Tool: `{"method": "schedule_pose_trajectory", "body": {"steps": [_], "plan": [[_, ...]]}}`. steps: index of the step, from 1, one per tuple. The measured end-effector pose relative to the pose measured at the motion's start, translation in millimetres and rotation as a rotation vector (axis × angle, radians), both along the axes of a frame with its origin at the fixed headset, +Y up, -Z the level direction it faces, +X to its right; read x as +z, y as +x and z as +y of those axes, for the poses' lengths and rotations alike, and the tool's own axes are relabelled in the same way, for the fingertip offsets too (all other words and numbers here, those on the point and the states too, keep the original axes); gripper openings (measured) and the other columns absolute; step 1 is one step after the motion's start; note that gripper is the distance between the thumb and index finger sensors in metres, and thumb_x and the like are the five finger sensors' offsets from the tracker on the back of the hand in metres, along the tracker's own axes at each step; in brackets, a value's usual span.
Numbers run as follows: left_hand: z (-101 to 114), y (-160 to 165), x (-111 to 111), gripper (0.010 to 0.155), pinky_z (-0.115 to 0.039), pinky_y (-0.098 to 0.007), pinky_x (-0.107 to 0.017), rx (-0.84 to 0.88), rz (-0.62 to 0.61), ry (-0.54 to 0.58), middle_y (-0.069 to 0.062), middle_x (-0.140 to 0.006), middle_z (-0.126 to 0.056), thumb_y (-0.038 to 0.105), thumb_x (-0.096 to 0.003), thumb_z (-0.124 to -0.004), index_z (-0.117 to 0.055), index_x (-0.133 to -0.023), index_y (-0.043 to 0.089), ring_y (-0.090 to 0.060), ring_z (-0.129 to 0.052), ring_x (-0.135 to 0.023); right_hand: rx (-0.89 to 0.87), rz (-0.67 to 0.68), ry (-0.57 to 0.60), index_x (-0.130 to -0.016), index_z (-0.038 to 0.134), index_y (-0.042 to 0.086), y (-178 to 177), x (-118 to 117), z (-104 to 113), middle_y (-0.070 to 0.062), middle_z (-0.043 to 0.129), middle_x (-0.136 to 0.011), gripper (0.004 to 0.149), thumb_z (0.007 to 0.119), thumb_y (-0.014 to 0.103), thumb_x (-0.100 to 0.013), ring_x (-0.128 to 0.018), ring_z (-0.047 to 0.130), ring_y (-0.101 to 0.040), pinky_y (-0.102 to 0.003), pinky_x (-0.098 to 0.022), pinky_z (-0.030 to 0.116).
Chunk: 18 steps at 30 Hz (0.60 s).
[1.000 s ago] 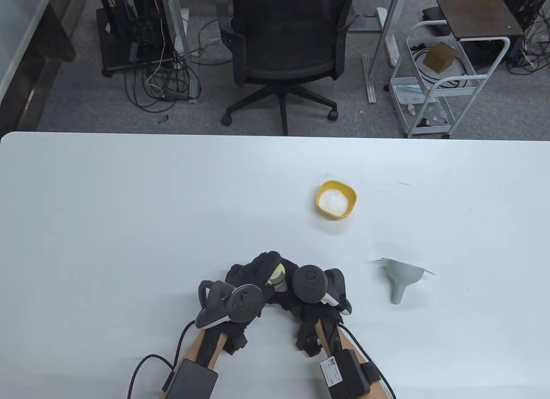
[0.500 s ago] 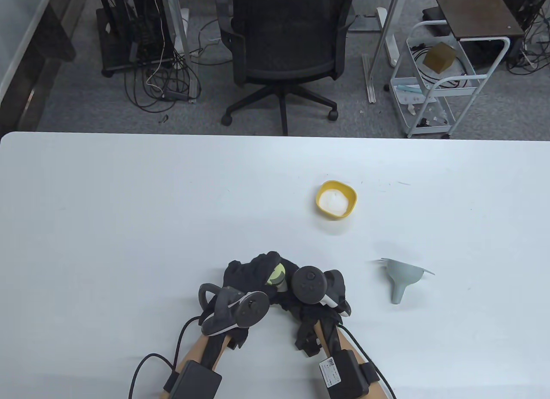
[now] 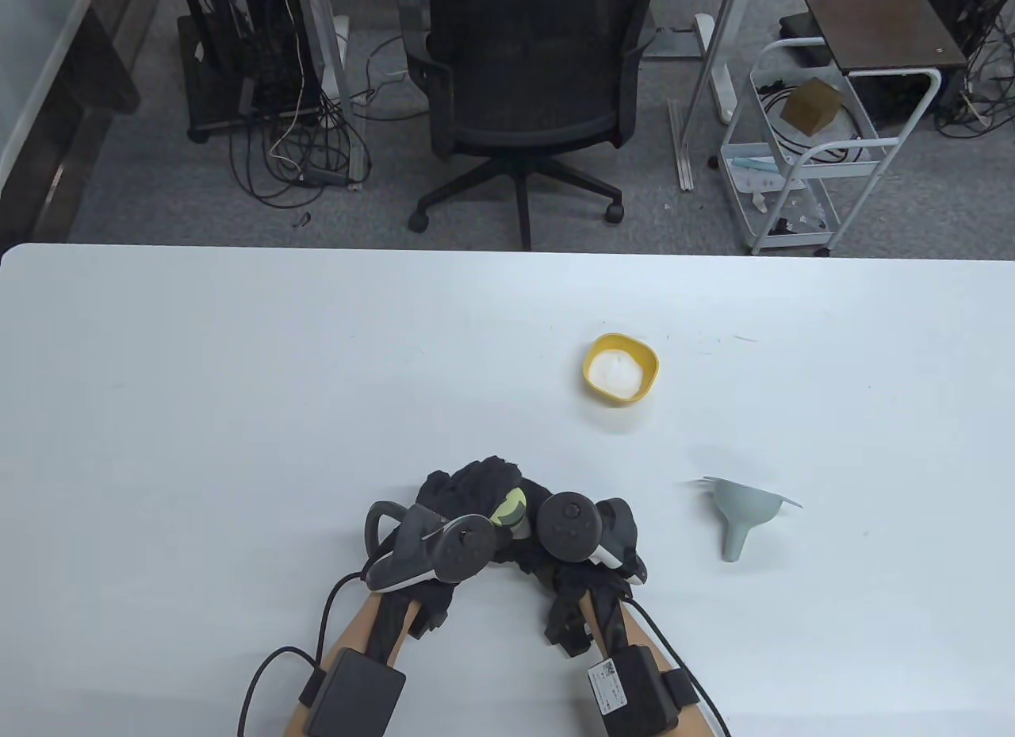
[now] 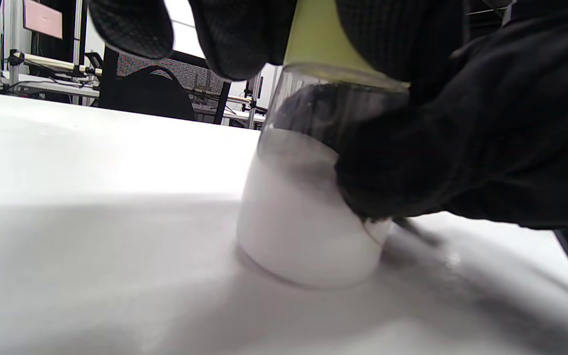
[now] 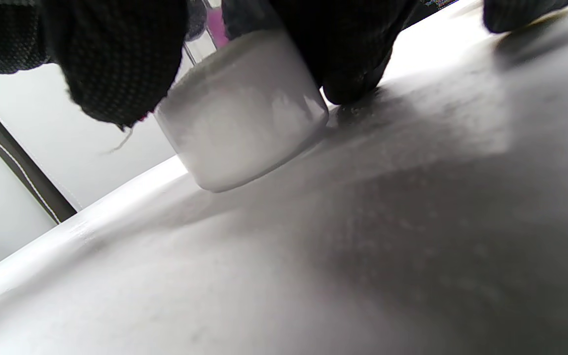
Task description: Unscrew the press dispenser and pour salt into it
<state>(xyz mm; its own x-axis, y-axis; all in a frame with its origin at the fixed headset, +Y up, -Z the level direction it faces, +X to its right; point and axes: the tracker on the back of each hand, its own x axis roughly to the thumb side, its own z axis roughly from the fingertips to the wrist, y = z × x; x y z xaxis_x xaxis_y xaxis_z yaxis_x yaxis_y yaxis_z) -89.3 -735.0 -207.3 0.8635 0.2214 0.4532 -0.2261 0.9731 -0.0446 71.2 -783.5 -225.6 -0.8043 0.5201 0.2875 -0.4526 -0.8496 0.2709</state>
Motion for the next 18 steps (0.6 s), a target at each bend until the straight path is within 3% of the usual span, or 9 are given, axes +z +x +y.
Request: {"method": "schedule_pose_trajectory", "body": {"steps": [5, 11, 14, 17, 18], "plan": [[-3.8, -4.9, -4.0, 0.086, -0.068, -0.064, -0.073, 0.067, -0.016, -0.016, -0.007, -0.117, -0.073, 0.045, -0.0434, -0.082, -0.049, -0.118, 0.018, -0.026, -0.086, -0.103, 0.001, 0.0, 0.001, -0.112, 0.05, 0.008, 0.0, 0.0, 0.0, -0.02, 0.07, -0.109, 0.088, 0.085, 0.05, -0.043, -0.097, 0.073, -0.043, -0.082, -0.057, 0.046], [-4.0, -2.2, 2.4, 0.087, -0.071, -0.062, -0.071, 0.038, 0.051, 0.097, -0.005, -0.107, -0.084, 0.051, -0.0394, -0.082, -0.057, -0.114, 0.014, -0.021, -0.097, -0.09, 0.007, -0.005, 0.011, -0.112, 0.051, 0.008, -0.2, 0.3, -0.1, -0.019, 0.07, -0.108, 0.088, 0.084, 0.051, -0.043, -0.096, 0.075, -0.042, -0.081, -0.057, 0.047], [-4.2, 0.0, 7.0, 0.093, -0.075, -0.059, -0.068, -0.006, 0.14, 0.182, -0.005, -0.094, -0.091, 0.064, -0.033, -0.081, -0.064, -0.107, 0.01, -0.018, -0.102, -0.077, 0.023, -0.006, 0.03, -0.112, 0.051, 0.007, -1.2, 2.0, 0.2, -0.02, 0.071, -0.108, 0.088, 0.083, 0.052, -0.043, -0.095, 0.075, -0.042, -0.081, -0.057, 0.048], [-1.7, 1.3, 7.0, 0.098, -0.073, -0.063, -0.068, -0.057, 0.19, 0.144, -0.005, -0.095, -0.086, 0.071, -0.0313, -0.072, -0.06, -0.109, 0.012, -0.023, -0.097, -0.082, 0.018, -0.006, 0.021, -0.112, 0.051, 0.007, -1.1, 1.4, -0.1, -0.02, 0.07, -0.108, 0.089, 0.084, 0.052, -0.043, -0.095, 0.075, -0.042, -0.082, -0.057, 0.047], [0.0, -1.0, 6.7, 0.104, -0.072, -0.065, -0.068, -0.008, 0.165, 0.086, -0.01, -0.102, -0.08, 0.073, -0.0308, -0.069, -0.055, -0.112, 0.01, -0.029, -0.092, -0.088, 0.015, -0.005, 0.017, -0.112, 0.051, 0.007, -1.0, 1.2, -0.1, -0.02, 0.07, -0.108, 0.089, 0.084, 0.052, -0.043, -0.095, 0.075, -0.042, -0.082, -0.057, 0.047]]}}
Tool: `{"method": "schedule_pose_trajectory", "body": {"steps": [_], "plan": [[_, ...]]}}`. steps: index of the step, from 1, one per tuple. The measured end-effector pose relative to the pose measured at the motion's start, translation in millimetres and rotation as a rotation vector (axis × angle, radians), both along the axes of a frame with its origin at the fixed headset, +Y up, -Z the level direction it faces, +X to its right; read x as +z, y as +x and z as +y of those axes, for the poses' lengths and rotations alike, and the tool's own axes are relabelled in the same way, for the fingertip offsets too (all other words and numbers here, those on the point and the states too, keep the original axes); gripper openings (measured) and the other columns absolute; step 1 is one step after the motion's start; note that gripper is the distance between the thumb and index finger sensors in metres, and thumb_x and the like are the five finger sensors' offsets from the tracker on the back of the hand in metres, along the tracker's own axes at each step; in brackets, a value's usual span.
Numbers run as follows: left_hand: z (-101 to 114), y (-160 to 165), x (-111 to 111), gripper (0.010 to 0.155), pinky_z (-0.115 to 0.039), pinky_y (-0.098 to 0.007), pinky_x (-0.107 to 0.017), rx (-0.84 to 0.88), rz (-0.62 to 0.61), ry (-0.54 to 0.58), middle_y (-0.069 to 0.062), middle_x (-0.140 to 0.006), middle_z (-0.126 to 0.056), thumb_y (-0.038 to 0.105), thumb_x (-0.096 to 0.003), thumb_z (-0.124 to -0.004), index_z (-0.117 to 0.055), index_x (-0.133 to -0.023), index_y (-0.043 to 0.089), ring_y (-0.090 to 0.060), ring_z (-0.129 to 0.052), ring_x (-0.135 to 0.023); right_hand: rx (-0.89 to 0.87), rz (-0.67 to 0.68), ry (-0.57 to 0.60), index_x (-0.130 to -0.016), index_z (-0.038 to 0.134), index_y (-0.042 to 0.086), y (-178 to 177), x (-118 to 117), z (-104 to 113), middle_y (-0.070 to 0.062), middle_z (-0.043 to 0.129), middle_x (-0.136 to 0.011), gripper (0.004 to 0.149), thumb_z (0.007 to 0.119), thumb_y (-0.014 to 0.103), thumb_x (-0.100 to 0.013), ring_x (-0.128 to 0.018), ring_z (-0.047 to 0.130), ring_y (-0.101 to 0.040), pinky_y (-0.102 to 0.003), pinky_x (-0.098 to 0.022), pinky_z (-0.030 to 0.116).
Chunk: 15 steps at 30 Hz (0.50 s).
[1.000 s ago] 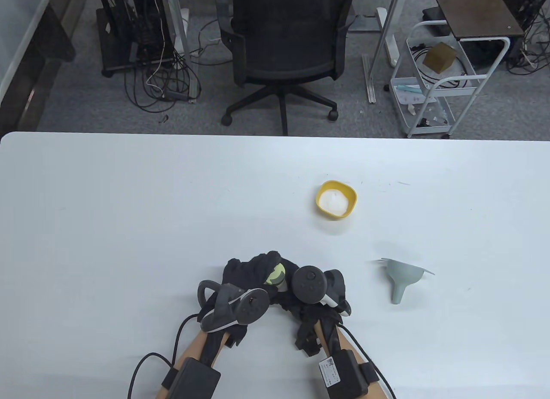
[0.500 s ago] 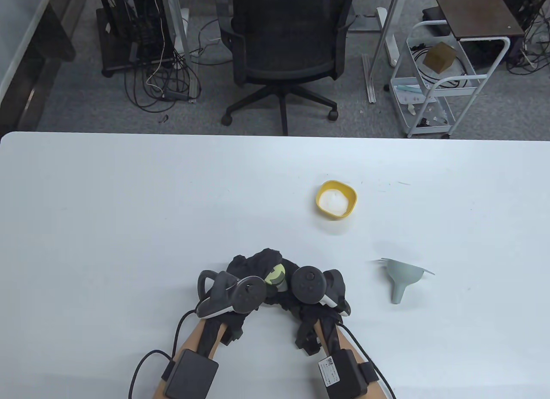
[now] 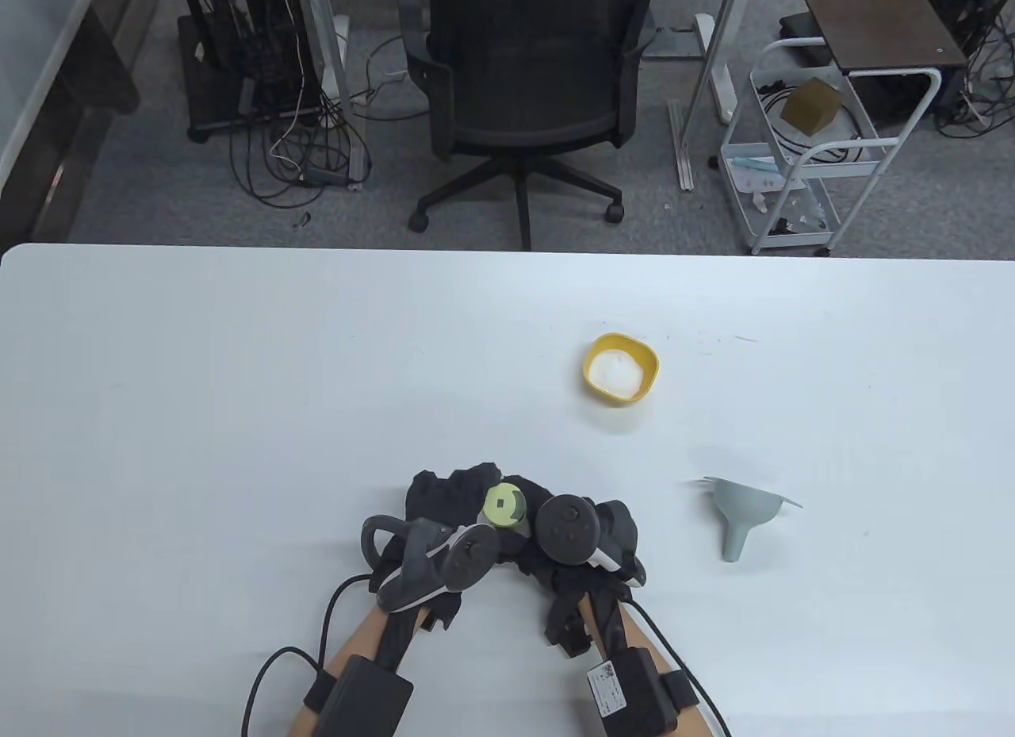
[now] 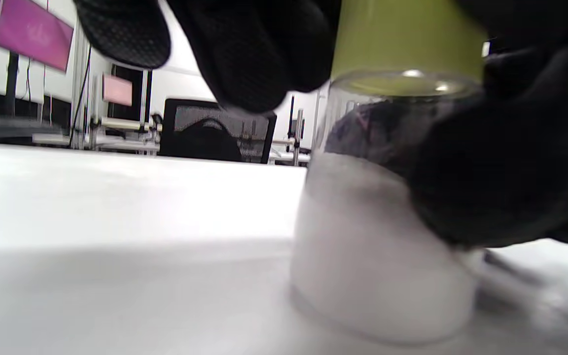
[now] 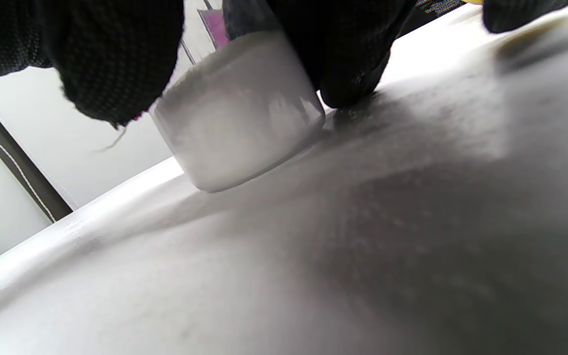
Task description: Unscrew the press dispenser and pour salt into it
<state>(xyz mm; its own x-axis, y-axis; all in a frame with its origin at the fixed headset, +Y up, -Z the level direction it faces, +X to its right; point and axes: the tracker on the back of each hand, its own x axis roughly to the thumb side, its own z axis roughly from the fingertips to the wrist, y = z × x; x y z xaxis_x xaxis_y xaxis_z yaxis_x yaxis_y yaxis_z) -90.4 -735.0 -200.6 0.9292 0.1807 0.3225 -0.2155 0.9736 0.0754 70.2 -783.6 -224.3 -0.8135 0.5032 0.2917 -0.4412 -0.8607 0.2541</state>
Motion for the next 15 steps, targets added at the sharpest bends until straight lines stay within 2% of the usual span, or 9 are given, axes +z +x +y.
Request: {"method": "schedule_pose_trajectory", "body": {"steps": [2, 3, 5, 7, 9, 12, 15], "plan": [[3.9, -4.3, 0.6, 0.12, -0.064, -0.072, -0.069, 0.149, -0.068, -0.109, -0.031, -0.119, -0.057, 0.073, -0.0324, -0.07, -0.036, -0.121, -0.001, -0.051, -0.072, -0.104, -0.003, 0.002, -0.004, -0.112, 0.05, 0.008, 0.1, -0.1, -0.1, -0.02, 0.07, -0.108, 0.088, 0.084, 0.051, -0.043, -0.096, 0.074, -0.042, -0.082, -0.057, 0.047], [5.8, -6.2, 0.8, 0.124, -0.061, -0.075, -0.069, 0.209, -0.102, -0.141, -0.04, -0.123, -0.042, 0.071, -0.036, -0.072, -0.027, -0.123, -0.004, -0.061, -0.061, -0.107, -0.003, 0.002, -0.005, -0.112, 0.05, 0.008, 0.1, -0.1, -0.1, -0.02, 0.07, -0.108, 0.089, 0.084, 0.051, -0.043, -0.096, 0.074, -0.042, -0.082, -0.057, 0.046], [10.4, -10.5, 2.4, 0.12, -0.057, -0.077, -0.069, 0.328, -0.175, -0.184, -0.049, -0.121, -0.025, 0.061, -0.0486, -0.079, -0.013, -0.122, -0.008, -0.068, -0.049, -0.108, -0.002, 0.003, -0.004, -0.112, 0.05, 0.007, -0.1, 0.1, 0.0, -0.02, 0.07, -0.108, 0.088, 0.084, 0.051, -0.044, -0.096, 0.074, -0.042, -0.082, -0.057, 0.046], [11.5, -12.3, 3.1, 0.108, -0.056, -0.078, -0.069, 0.363, -0.186, -0.177, -0.048, -0.12, -0.026, 0.043, -0.0557, -0.083, -0.013, -0.122, -0.007, -0.068, -0.047, -0.108, -0.001, 0.003, -0.004, -0.112, 0.05, 0.007, 0.0, 0.0, 0.0, -0.02, 0.07, -0.108, 0.089, 0.084, 0.051, -0.044, -0.096, 0.074, -0.042, -0.081, -0.057, 0.047], [10.0, -12.6, 2.7, 0.1, -0.056, -0.077, -0.069, 0.361, -0.186, -0.178, -0.046, -0.121, -0.029, 0.029, -0.0551, -0.083, -0.016, -0.122, -0.006, -0.067, -0.048, -0.108, -0.002, 0.004, -0.005, -0.113, 0.05, 0.007, 0.0, -0.1, 0.0, -0.02, 0.07, -0.108, 0.088, 0.084, 0.051, -0.044, -0.096, 0.074, -0.043, -0.081, -0.057, 0.046], [3.6, -9.2, 0.1, 0.095, -0.057, -0.077, -0.069, 0.348, -0.201, -0.207, -0.045, -0.12, -0.034, 0.022, -0.0543, -0.081, -0.02, -0.122, -0.005, -0.066, -0.049, -0.108, -0.005, 0.006, -0.008, -0.113, 0.05, 0.007, 0.1, -0.5, -0.1, -0.021, 0.07, -0.108, 0.088, 0.084, 0.051, -0.044, -0.096, 0.074, -0.043, -0.081, -0.057, 0.046], [0.4, -6.6, -0.3, 0.091, -0.057, -0.076, -0.068, 0.342, -0.226, -0.229, -0.044, -0.12, -0.039, 0.023, -0.0555, -0.08, -0.024, -0.122, -0.003, -0.065, -0.052, -0.107, -0.008, 0.01, -0.009, -0.112, 0.05, 0.007, 0.2, -0.9, -0.1, -0.021, 0.07, -0.108, 0.088, 0.084, 0.051, -0.044, -0.096, 0.074, -0.043, -0.082, -0.057, 0.046]]}}
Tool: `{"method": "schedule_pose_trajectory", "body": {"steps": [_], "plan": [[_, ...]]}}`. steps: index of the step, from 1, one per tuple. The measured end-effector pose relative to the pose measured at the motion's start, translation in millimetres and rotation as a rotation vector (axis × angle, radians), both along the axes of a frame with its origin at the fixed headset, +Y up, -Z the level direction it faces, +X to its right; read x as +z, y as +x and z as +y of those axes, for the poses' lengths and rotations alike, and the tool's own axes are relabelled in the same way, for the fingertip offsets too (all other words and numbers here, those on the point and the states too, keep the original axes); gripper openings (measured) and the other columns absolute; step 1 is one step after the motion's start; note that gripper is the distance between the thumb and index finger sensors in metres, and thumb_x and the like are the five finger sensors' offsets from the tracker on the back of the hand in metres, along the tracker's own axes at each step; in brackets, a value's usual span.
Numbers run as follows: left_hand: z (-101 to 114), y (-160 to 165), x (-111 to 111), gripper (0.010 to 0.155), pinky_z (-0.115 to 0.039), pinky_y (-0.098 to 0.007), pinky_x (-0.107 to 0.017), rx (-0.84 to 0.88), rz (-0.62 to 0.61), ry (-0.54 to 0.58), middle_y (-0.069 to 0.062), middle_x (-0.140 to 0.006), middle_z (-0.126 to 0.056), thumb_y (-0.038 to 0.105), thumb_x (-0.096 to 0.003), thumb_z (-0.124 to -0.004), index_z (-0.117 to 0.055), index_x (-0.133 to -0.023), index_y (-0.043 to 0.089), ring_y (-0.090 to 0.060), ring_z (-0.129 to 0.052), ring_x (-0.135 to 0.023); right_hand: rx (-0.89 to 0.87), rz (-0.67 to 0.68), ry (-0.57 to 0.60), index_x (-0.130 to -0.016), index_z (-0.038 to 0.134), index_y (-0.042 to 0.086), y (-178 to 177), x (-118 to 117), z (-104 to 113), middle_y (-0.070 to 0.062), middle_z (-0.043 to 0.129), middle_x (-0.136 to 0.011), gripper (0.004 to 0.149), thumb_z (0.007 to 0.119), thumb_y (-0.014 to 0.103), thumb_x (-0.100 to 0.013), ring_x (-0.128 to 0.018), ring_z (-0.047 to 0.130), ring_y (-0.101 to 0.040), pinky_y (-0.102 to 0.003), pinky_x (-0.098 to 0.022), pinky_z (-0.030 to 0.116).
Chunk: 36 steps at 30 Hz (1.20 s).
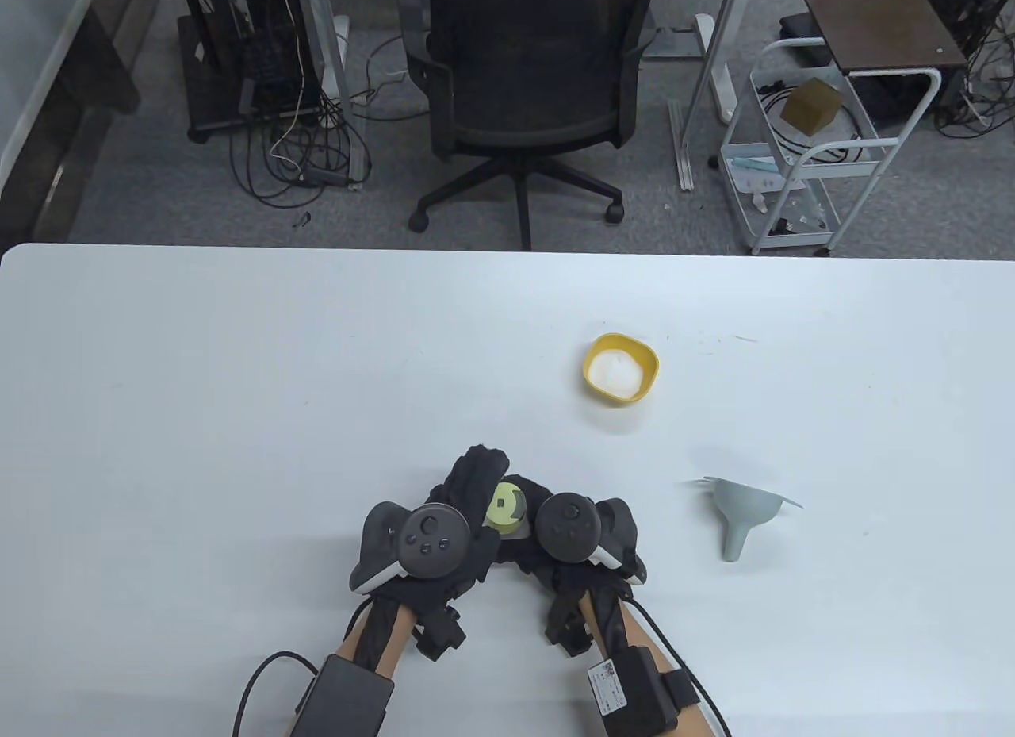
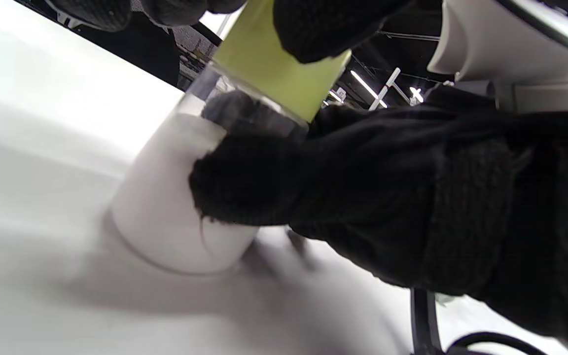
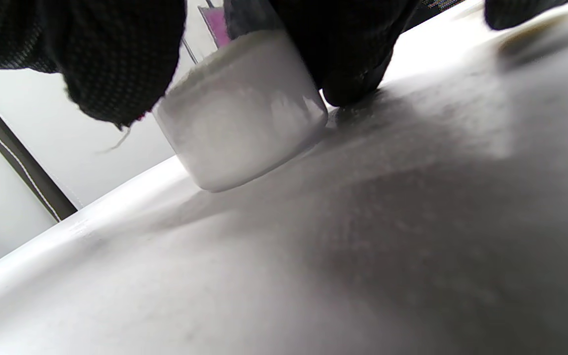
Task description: Unscrew the press dispenser and pour salt into it
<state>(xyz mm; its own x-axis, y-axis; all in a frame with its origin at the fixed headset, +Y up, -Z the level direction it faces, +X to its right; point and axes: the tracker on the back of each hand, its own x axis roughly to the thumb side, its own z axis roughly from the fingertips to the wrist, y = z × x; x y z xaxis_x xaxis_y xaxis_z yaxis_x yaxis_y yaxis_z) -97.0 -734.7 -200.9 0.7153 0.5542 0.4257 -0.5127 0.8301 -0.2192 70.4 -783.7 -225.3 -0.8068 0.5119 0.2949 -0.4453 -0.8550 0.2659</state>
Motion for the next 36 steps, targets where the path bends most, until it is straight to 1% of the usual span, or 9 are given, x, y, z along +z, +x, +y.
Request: {"method": "schedule_pose_trajectory", "body": {"steps": [7, 16, 19, 23, 26, 28, 30, 33, 36], "plan": [[-0.5, -0.9, 0.5, 0.089, -0.063, -0.073, -0.068, -0.058, 0.036, 0.038, -0.03, -0.121, -0.061, 0.033, -0.0546, -0.079, -0.032, -0.123, 0.001, -0.05, -0.075, -0.105, 0.001, 0.0, 0.0, -0.112, 0.05, 0.007, 0.1, -0.2, -0.1, -0.021, 0.069, -0.108, 0.088, 0.084, 0.051, -0.044, -0.096, 0.074, -0.043, -0.081, -0.056, 0.046], [-1.4, 0.8, 4.2, 0.096, -0.068, -0.069, -0.067, -0.115, 0.189, 0.141, -0.019, -0.109, -0.075, 0.048, -0.0468, -0.085, -0.043, -0.12, 0.002, -0.037, -0.087, -0.093, 0.001, 0.0, 0.0, -0.112, 0.05, 0.007, 0.1, -0.3, -0.1, -0.021, 0.069, -0.108, 0.088, 0.084, 0.051, -0.044, -0.096, 0.074, -0.043, -0.082, -0.056, 0.046], [-2.7, 3.0, 5.7, 0.1, -0.069, -0.068, -0.066, -0.154, 0.235, 0.171, -0.018, -0.104, -0.076, 0.055, -0.0439, -0.084, -0.045, -0.118, 0.001, -0.035, -0.088, -0.087, 0.002, 0.001, 0.0, -0.112, 0.05, 0.007, 0.2, -0.4, -0.1, -0.021, 0.069, -0.108, 0.088, 0.084, 0.051, -0.044, -0.096, 0.074, -0.043, -0.082, -0.056, 0.046], [0.8, 0.8, 8.3, 0.112, -0.067, -0.07, -0.066, -0.176, 0.275, 0.197, -0.015, -0.1, -0.072, 0.066, -0.0377, -0.083, -0.042, -0.119, 0.0, -0.036, -0.083, -0.084, 0.001, 0.002, -0.002, -0.112, 0.05, 0.007, 0.3, -0.5, -0.3, -0.021, 0.069, -0.108, 0.088, 0.084, 0.051, -0.044, -0.096, 0.074, -0.043, -0.082, -0.056, 0.046], [7.4, -1.8, 9.1, 0.124, -0.061, -0.075, -0.067, -0.149, 0.268, 0.191, -0.026, -0.109, -0.059, 0.07, -0.0363, -0.081, -0.032, -0.122, -0.005, -0.046, -0.072, -0.092, 0.001, 0.002, -0.003, -0.112, 0.05, 0.007, 0.3, -0.5, -0.3, -0.021, 0.069, -0.108, 0.088, 0.084, 0.051, -0.044, -0.096, 0.073, -0.043, -0.082, -0.056, 0.045], [10.6, -2.3, 8.2, 0.129, -0.051, -0.081, -0.066, -0.114, 0.204, 0.148, -0.048, -0.118, -0.033, 0.068, -0.0383, -0.081, -0.021, -0.123, -0.009, -0.067, -0.048, -0.101, 0.001, 0.002, -0.003, -0.113, 0.05, 0.007, 0.2, -0.5, -0.3, -0.021, 0.069, -0.108, 0.089, 0.084, 0.051, -0.044, -0.096, 0.073, -0.043, -0.082, -0.056, 0.045], [11.0, -2.1, 6.6, 0.128, -0.044, -0.082, -0.066, -0.075, 0.115, 0.09, -0.06, -0.113, -0.008, 0.062, -0.0457, -0.082, -0.009, -0.122, -0.011, -0.079, -0.026, -0.098, 0.001, 0.003, -0.004, -0.113, 0.05, 0.007, 0.2, -0.5, -0.4, -0.021, 0.069, -0.108, 0.089, 0.084, 0.051, -0.044, -0.096, 0.073, -0.043, -0.082, -0.056, 0.045], [8.3, 0.1, 4.7, 0.116, -0.043, -0.082, -0.066, -0.034, 0.038, 0.046, -0.06, -0.108, -0.002, 0.042, -0.0542, -0.084, -0.003, -0.119, -0.009, -0.08, -0.02, -0.097, 0.001, 0.003, -0.005, -0.112, 0.05, 0.007, 0.1, -0.5, -0.4, -0.021, 0.069, -0.108, 0.089, 0.084, 0.051, -0.044, -0.096, 0.073, -0.043, -0.082, -0.056, 0.045], [4.0, 4.9, 4.2, 0.106, -0.045, -0.081, -0.066, -0.064, 0.003, 0.023, -0.057, -0.111, -0.009, 0.027, -0.0552, -0.081, -0.004, -0.118, -0.009, -0.078, -0.025, -0.099, 0.001, 0.003, -0.005, -0.113, 0.05, 0.007, 0.1, -0.5, -0.4, -0.021, 0.069, -0.108, 0.089, 0.084, 0.051, -0.044, -0.096, 0.073, -0.043, -0.082, -0.056, 0.045]]}}
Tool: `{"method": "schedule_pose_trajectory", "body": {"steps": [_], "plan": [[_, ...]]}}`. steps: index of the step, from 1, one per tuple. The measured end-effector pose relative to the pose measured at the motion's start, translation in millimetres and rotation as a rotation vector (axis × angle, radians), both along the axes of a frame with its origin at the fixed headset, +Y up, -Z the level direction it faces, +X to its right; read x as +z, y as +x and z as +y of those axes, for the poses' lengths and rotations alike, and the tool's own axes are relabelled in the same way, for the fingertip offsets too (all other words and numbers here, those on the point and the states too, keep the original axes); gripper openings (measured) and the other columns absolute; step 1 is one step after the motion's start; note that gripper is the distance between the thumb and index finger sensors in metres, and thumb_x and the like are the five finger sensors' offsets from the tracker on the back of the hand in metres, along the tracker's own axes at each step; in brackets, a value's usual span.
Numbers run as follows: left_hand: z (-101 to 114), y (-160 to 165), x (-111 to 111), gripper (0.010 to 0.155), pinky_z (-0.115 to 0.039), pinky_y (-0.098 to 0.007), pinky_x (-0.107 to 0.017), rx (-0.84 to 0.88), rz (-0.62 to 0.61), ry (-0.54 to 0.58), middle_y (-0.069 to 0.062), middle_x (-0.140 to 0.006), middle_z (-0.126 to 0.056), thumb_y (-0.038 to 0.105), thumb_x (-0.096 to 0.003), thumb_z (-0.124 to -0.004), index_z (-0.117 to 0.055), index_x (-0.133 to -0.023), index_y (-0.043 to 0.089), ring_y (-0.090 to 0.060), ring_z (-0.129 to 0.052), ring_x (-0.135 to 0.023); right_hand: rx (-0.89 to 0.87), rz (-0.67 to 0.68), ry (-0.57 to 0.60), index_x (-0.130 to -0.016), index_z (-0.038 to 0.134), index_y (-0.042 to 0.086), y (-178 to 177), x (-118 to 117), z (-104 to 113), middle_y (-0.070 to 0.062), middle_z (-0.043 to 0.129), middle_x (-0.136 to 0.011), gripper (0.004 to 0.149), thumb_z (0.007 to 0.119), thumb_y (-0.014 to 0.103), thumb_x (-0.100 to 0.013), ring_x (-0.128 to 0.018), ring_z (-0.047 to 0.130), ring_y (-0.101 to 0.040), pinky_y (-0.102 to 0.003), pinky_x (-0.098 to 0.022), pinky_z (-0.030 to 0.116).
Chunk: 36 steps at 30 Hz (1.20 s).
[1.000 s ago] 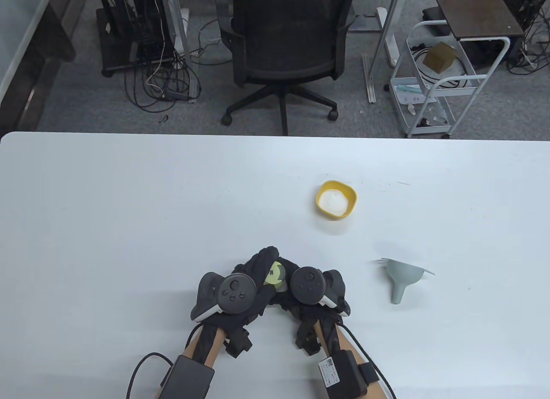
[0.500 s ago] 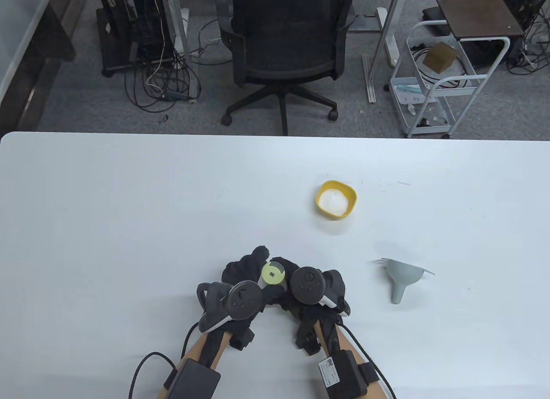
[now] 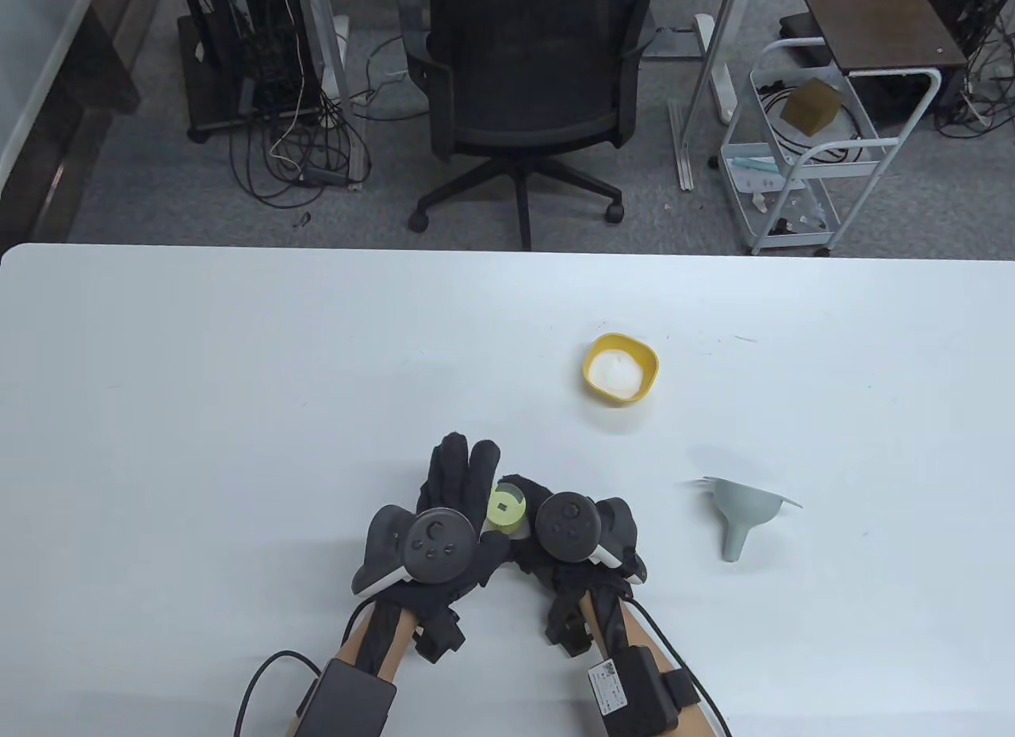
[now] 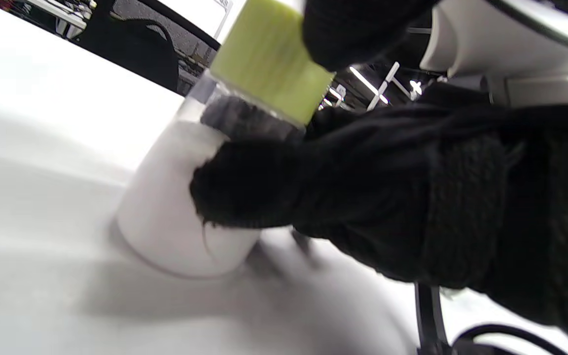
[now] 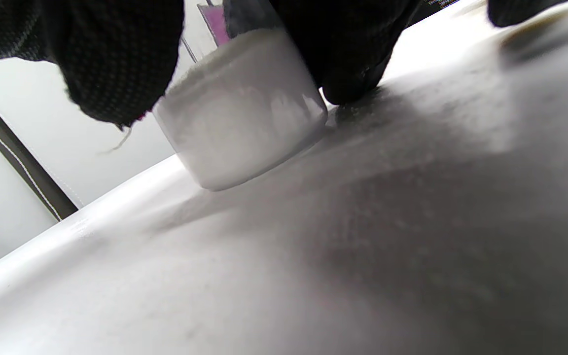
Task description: Unscrew the press dispenser and pour salt into it
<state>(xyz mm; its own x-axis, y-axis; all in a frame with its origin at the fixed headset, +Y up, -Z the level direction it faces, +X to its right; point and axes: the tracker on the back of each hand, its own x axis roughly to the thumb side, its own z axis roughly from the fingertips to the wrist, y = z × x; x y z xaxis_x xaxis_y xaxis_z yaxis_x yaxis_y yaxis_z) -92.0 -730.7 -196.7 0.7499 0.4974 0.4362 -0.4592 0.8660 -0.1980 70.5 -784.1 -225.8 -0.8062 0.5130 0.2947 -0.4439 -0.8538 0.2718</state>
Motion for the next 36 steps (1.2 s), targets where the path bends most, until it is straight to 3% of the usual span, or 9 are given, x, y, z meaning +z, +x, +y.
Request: {"method": "schedule_pose_trajectory", "body": {"steps": [7, 13, 23, 29, 33, 36], "plan": [[-1.2, 1.0, -0.5, 0.093, -0.057, -0.076, -0.067, -0.048, 0.035, 0.02, -0.039, -0.121, -0.048, 0.026, -0.0557, -0.08, -0.021, -0.12, -0.006, -0.058, -0.062, -0.107, 0.002, 0.002, -0.001, -0.113, 0.049, 0.008, 0.0, 0.0, 0.1, -0.02, 0.068, -0.108, 0.089, 0.084, 0.051, -0.044, -0.096, 0.073, -0.043, -0.082, -0.056, 0.045], [-1.4, -1.7, -1.4, 0.093, -0.062, -0.073, -0.068, -0.049, 0.044, 0.018, -0.031, -0.12, -0.06, 0.03, -0.0541, -0.081, -0.026, -0.121, -0.005, -0.049, -0.074, -0.105, 0.002, 0.001, -0.002, -0.113, 0.049, 0.008, -0.2, 0.0, 0.0, -0.021, 0.068, -0.108, 0.088, 0.084, 0.051, -0.044, -0.096, 0.073, -0.043, -0.082, -0.056, 0.045], [-1.4, -1.9, 2.1, 0.1, -0.063, -0.075, -0.065, -0.128, 0.163, 0.121, -0.019, -0.111, -0.075, 0.047, -0.0477, -0.085, -0.038, -0.121, -0.001, -0.038, -0.086, -0.096, 0.002, 0.001, -0.002, -0.113, 0.049, 0.008, -0.3, -0.1, 0.1, -0.021, 0.068, -0.109, 0.088, 0.084, 0.051, -0.044, -0.096, 0.072, -0.043, -0.082, -0.056, 0.045], [-3.5, 1.6, 4.9, 0.106, -0.064, -0.075, -0.064, -0.2, 0.228, 0.189, -0.016, -0.106, -0.075, 0.059, -0.0438, -0.082, -0.04, -0.12, -0.001, -0.037, -0.086, -0.091, 0.002, 0.002, -0.003, -0.113, 0.049, 0.007, -0.2, -0.2, 0.1, -0.021, 0.068, -0.109, 0.088, 0.084, 0.051, -0.044, -0.097, 0.072, -0.043, -0.082, -0.057, 0.043], [1.0, -2.7, 4.7, 0.121, -0.057, -0.08, -0.064, -0.164, 0.219, 0.164, -0.033, -0.116, -0.055, 0.068, -0.0416, -0.078, -0.027, -0.122, -0.007, -0.055, -0.068, -0.1, 0.002, 0.002, -0.003, -0.113, 0.049, 0.007, -0.2, -0.2, 0.1, -0.021, 0.068, -0.109, 0.088, 0.084, 0.051, -0.044, -0.097, 0.072, -0.043, -0.082, -0.057, 0.043], [4.7, -6.4, 2.9, 0.12, -0.051, -0.081, -0.066, -0.089, 0.151, 0.103, -0.052, -0.119, -0.024, 0.061, -0.0496, -0.079, -0.012, -0.121, -0.009, -0.074, -0.039, -0.104, 0.002, 0.002, -0.003, -0.112, 0.049, 0.008, -0.2, -0.2, 0.1, -0.021, 0.068, -0.109, 0.088, 0.084, 0.051, -0.044, -0.097, 0.072, -0.043, -0.082, -0.057, 0.043]]}}
